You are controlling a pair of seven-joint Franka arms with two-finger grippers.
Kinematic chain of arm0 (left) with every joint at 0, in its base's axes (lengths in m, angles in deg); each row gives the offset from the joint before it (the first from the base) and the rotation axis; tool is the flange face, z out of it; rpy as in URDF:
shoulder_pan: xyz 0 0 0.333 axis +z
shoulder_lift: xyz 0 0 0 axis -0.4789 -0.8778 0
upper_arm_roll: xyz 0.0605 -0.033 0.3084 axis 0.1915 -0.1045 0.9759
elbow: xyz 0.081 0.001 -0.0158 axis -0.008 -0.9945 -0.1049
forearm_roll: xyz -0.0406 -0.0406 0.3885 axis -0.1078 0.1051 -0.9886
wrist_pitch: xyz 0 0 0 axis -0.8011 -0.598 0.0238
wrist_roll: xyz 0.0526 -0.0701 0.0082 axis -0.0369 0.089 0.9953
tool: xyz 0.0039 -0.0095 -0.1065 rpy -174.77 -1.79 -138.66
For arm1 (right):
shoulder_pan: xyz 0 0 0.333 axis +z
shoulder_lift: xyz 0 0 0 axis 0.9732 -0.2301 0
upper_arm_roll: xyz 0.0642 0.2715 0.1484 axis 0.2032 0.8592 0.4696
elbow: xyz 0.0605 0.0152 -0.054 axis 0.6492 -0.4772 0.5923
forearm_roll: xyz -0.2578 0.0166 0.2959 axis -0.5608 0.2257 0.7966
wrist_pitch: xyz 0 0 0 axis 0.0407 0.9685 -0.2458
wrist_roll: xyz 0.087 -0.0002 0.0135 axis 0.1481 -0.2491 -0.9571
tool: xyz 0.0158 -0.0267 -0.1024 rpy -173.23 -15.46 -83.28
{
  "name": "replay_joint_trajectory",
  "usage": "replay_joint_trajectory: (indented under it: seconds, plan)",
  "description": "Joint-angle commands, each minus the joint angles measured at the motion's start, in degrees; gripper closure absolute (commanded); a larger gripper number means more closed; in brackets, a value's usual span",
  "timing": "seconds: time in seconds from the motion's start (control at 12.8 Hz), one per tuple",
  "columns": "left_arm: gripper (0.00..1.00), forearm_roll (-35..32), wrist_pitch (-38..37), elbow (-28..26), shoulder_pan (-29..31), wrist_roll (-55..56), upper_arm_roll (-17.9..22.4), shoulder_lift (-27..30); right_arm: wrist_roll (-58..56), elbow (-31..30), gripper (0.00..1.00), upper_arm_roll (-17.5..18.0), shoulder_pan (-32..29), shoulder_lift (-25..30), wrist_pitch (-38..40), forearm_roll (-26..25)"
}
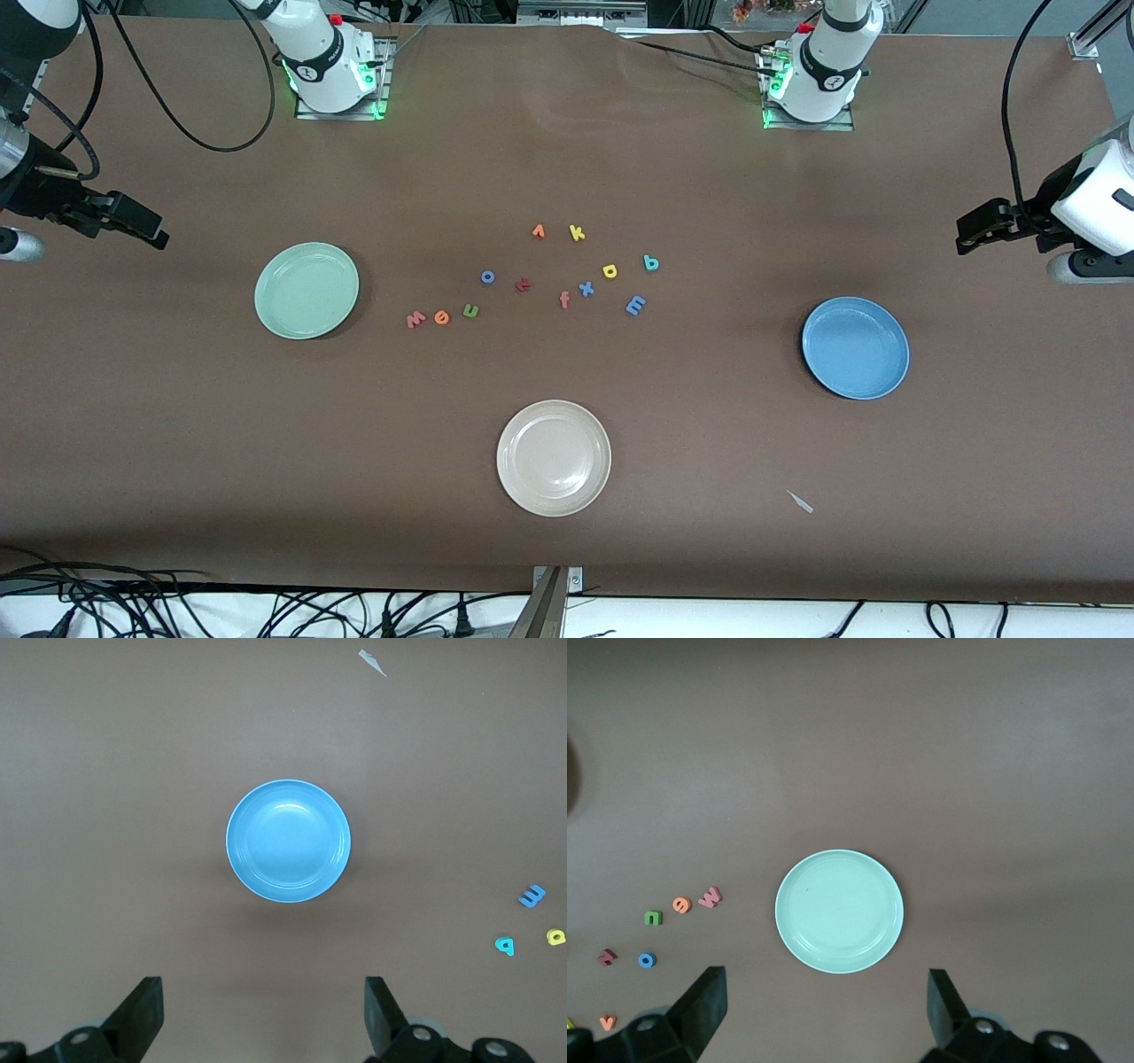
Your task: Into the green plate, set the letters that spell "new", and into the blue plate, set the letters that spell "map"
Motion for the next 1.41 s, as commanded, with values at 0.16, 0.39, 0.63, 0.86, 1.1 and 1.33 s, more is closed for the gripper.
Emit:
replay_joint_trajectory:
  seconds: [0.16,0.39,0.63,0.86,1.1,1.33]
  plan:
    - [0.00,0.6,0.7,-0.1,0.3,-1.6,0.6,0.3,-0.4,0.7,0.00,0.2,-0.3,-0.3,-0.2,0.5]
    - [0.00,0.7,0.7,1.4,0.2,-1.6,0.5,0.2,-0.4,0.7,0.00,0.2,-0.3,-0.2,-0.2,0.5]
    - [0.00,1.2,0.7,1.4,0.3,-1.7,0.5,-0.4,-0.4,0.7,0.00,0.2,-0.3,-0.3,-0.2,0.5]
    - [0.00,2.2,2.2,1.3,0.5,-1.6,0.5,-0.4,-0.4,0.7,0.00,0.2,-0.3,-0.2,-0.3,0.5]
    - [0.00,2.5,2.2,0.8,0.6,-1.6,0.5,-0.4,-0.4,0.7,0.00,0.2,-0.3,-0.3,-0.3,0.5]
    - [0.00,2.5,3.0,1.0,0.8,-1.6,0.5,-0.3,-0.4,0.7,0.00,0.2,-0.3,-0.3,-0.3,0.5]
